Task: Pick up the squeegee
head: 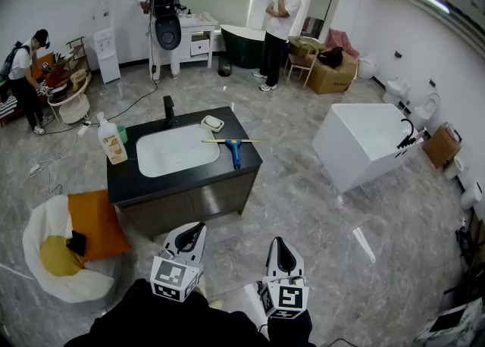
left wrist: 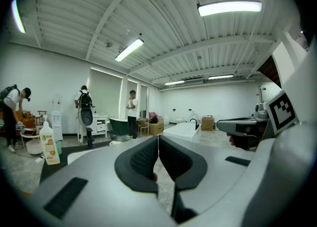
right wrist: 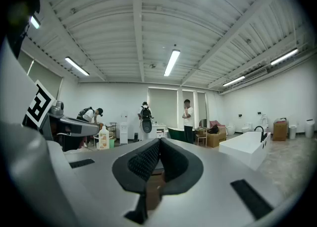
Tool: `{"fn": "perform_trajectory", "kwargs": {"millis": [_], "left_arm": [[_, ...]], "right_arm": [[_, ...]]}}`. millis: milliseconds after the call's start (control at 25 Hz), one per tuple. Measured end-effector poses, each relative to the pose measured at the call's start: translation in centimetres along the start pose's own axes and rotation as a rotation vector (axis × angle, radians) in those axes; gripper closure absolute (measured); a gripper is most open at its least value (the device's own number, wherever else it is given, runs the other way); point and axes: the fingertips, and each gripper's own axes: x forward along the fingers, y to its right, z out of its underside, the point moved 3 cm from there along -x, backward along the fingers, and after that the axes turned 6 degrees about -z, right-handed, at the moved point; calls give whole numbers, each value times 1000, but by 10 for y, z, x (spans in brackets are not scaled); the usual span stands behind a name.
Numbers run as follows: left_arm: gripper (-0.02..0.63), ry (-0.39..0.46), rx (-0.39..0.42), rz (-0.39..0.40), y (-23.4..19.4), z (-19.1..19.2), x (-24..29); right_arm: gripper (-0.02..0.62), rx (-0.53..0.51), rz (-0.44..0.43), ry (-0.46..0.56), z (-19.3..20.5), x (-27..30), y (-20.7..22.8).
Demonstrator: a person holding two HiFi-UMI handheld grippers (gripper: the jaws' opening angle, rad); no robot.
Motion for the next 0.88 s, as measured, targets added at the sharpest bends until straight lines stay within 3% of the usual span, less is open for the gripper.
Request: {"fn": "perform_trajectory", "kwargs": {"millis": [520,880], "left_arm": [[581,-2,7,35,17,0,27],[581,-20,2,30,-1,5,84]], "right_arm": [[580,9,46,-6,7,1,29],[580,21,44,-19,19,53,54]]}}
